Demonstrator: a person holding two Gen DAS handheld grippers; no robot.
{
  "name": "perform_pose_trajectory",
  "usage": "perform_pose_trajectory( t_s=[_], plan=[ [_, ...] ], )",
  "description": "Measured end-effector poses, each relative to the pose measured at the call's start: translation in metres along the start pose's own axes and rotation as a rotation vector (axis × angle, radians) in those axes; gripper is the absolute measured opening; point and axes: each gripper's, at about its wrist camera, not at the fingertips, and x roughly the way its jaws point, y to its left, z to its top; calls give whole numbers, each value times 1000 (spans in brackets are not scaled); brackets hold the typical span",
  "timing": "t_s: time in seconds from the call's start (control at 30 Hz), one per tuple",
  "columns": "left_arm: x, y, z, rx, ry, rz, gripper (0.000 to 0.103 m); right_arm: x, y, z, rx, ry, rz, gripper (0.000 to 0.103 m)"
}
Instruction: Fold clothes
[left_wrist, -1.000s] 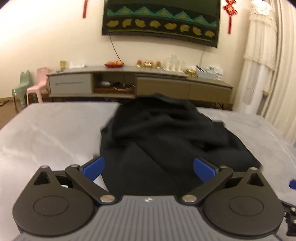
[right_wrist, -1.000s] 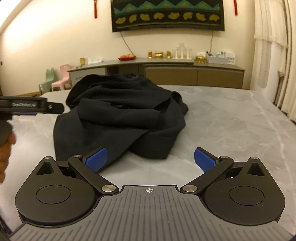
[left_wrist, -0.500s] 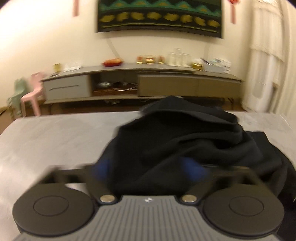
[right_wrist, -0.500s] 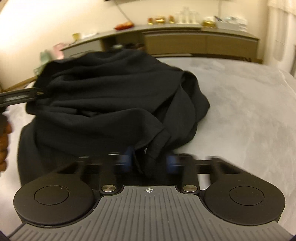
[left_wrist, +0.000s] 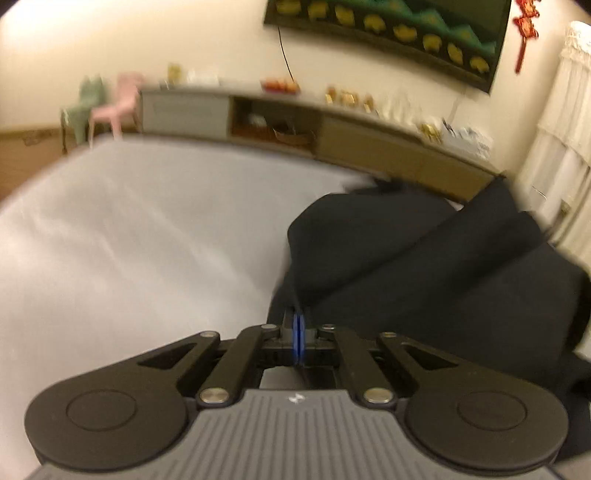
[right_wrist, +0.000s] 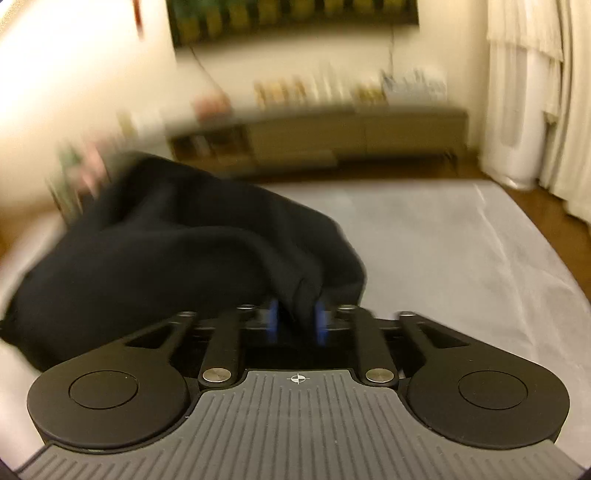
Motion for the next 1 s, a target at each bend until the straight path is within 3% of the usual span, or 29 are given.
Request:
perform_pose_trajectory(
  t_s=[0.07, 0.13, 0.2, 0.27, 0.33, 0.47, 0.5, 0.57, 0.6, 0.63, 0.73, 0.87, 1.0],
  plan=[
    [-6, -7, -7, 3, -20, -6, 23, -9, -6, 0, 10, -35, -63, 42],
    [-10, -19, -7, 17, -57, -15, 69, -33, -14, 1, 45, -114, -8, 80],
    [-6, -34, 4, 29, -87, -31, 85, -52, -20, -2, 55, -189, 28, 95],
    [-9, -53, 2, 68, -101, -67, 87, -56, -22, -6, 27, -202, 5, 95],
    [-7, -76, 0, 122, -98, -104, 95, -49, -31, -6, 15, -174, -16, 95],
    [19, -121, -15, 257, -78, -171, 96, -31, -50, -8, 24, -109, -35, 95],
    [27, -132, -20, 293, -73, -171, 94, -29, -55, -8, 32, -106, -37, 95],
    [48, -145, -27, 354, -79, -116, 57, -26, -63, -9, 46, -104, -38, 95],
    [64, -149, -27, 384, -44, -102, 10, -26, -65, -10, 51, -105, -35, 95],
    [73, -150, -25, 390, -19, -115, 0, -25, -67, -11, 57, -105, -31, 95],
    [68, -150, 7, 348, -85, -105, 0, -25, -72, -12, 79, -112, -27, 95],
    [-14, -101, 94, 10, -411, -18, 0, -29, -82, -9, 171, -149, -13, 95],
    [-65, -62, 115, -81, -476, 83, 0, -18, -99, -21, 366, -120, 71, 96]
  ],
)
